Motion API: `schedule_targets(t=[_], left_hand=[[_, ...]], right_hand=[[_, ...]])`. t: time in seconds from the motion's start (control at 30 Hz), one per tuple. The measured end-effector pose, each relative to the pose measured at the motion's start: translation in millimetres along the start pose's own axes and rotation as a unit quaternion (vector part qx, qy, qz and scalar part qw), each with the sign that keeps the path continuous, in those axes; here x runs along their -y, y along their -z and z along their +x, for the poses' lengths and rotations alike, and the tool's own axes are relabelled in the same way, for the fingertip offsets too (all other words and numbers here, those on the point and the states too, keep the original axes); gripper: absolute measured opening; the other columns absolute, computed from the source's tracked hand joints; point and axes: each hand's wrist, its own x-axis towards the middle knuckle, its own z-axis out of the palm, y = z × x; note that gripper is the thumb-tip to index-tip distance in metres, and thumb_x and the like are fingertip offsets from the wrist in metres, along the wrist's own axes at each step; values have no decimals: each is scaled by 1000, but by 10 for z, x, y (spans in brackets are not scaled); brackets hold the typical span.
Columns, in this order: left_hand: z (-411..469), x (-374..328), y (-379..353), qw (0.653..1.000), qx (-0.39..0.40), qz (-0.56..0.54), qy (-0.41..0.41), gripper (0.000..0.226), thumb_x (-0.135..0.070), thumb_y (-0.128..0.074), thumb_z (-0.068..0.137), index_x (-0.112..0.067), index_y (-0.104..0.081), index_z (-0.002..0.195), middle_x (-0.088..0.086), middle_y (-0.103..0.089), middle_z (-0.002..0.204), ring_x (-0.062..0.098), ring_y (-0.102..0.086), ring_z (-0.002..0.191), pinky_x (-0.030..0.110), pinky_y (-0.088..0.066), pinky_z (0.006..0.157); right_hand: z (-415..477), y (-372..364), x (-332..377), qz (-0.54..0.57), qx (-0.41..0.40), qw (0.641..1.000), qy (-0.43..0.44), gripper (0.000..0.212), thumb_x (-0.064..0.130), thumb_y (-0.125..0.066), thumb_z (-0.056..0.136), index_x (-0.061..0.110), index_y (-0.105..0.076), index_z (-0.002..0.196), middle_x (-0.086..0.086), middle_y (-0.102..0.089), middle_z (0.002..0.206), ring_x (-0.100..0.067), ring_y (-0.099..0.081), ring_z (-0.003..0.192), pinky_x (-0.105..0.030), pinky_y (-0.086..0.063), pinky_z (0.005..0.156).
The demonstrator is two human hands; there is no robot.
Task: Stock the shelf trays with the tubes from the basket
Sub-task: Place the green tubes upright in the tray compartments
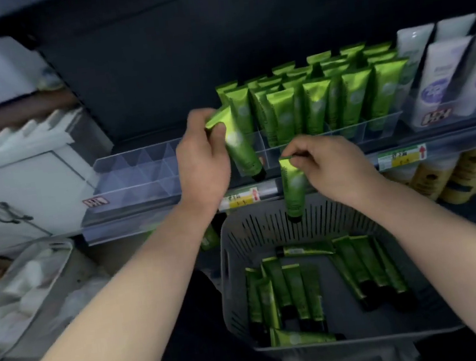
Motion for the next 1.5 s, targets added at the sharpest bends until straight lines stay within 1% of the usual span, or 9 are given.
schedule_targets(t=[0.07, 0.2, 0.57, 0.67, 0.77, 0.83, 1.0, 1.2, 1.5], left_hand=[[249, -58, 41, 1000, -19, 4, -9, 16, -15, -49, 96, -11, -54, 110, 11, -60, 75, 30, -59, 64, 48, -54, 60], [596, -54, -40, 999, -22, 41, -21, 17, -11, -51, 95, -8, -57, 110, 0, -58, 79, 12, -51, 64, 22, -43, 62], [815, 357, -464, 981, 114, 137, 75, 26, -11, -49, 97, -8, -56, 122, 15, -63, 107, 20, -55, 89, 20, -35, 69], [795, 381, -441, 984, 106, 127, 70, 27, -13, -54, 95, -7, -56, 121, 12, -64, 110, 21, -59, 94, 21, -40, 73], [754, 383, -357, 991, 72, 106, 30, 26, -12, -59, 91, -6, -57, 116, 11, -63, 111, 22, -62, 98, 27, -48, 82], [680, 370, -285, 993, 45, 113, 0, 27, -8, -58, 89, -6, -57, 116, 11, -58, 113, 21, -60, 99, 25, -47, 83], [516, 375, -112, 986, 50, 143, -72, 26, 3, -52, 86, -7, -63, 107, 9, -58, 115, 24, -55, 105, 24, -43, 86], [416, 341, 19, 970, 96, 177, -134, 22, 4, -53, 85, -9, -69, 94, 7, -63, 110, 26, -55, 101, 37, -52, 76], [313, 326, 37, 971, 98, 173, -130, 22, 4, -54, 86, -9, -70, 92, 5, -64, 110, 23, -56, 102, 32, -51, 74]], right_hand=[[94, 67, 71, 0, -11, 1000, 9, 19, 19, -53, 95, 25, -66, 108, 6, -66, 95, -17, -61, 84, -32, -50, 68], [222, 132, 102, -18, -22, 999, 17, 19, 20, -53, 96, 27, -66, 108, 13, -61, 90, -10, -55, 74, -27, -45, 64], [391, 165, 31, -27, -27, 999, 29, 19, 22, -54, 95, 29, -66, 107, 14, -63, 80, 3, -45, 52, -22, -39, 52], [498, 194, 101, -32, -38, 998, 38, 18, 23, -54, 95, 31, -65, 107, 12, -67, 88, 0, -48, 58, -28, -49, 60], [645, 220, 225, -31, -69, 995, 58, 18, 22, -54, 95, 29, -66, 105, 18, -56, 73, 2, -40, 54, -23, -35, 54], [758, 233, 335, -32, -101, 991, 80, 18, 21, -54, 94, 28, -67, 105, 13, -63, 80, -4, -42, 58, -24, -34, 57], [1039, 214, 530, -42, -167, 979, 106, 18, 19, -52, 94, 25, -66, 103, 6, -68, 92, -17, -60, 77, -33, -49, 66], [1269, -19, 470, -122, -99, 983, 96, 20, 15, -53, 93, 22, -67, 106, -1, -63, 106, -24, -62, 89, -34, -48, 68], [1234, -177, 335, -179, -76, 975, 111, 32, 5, -56, 89, 24, -68, 112, -3, -66, 109, -26, -54, 103, -37, -42, 80]])
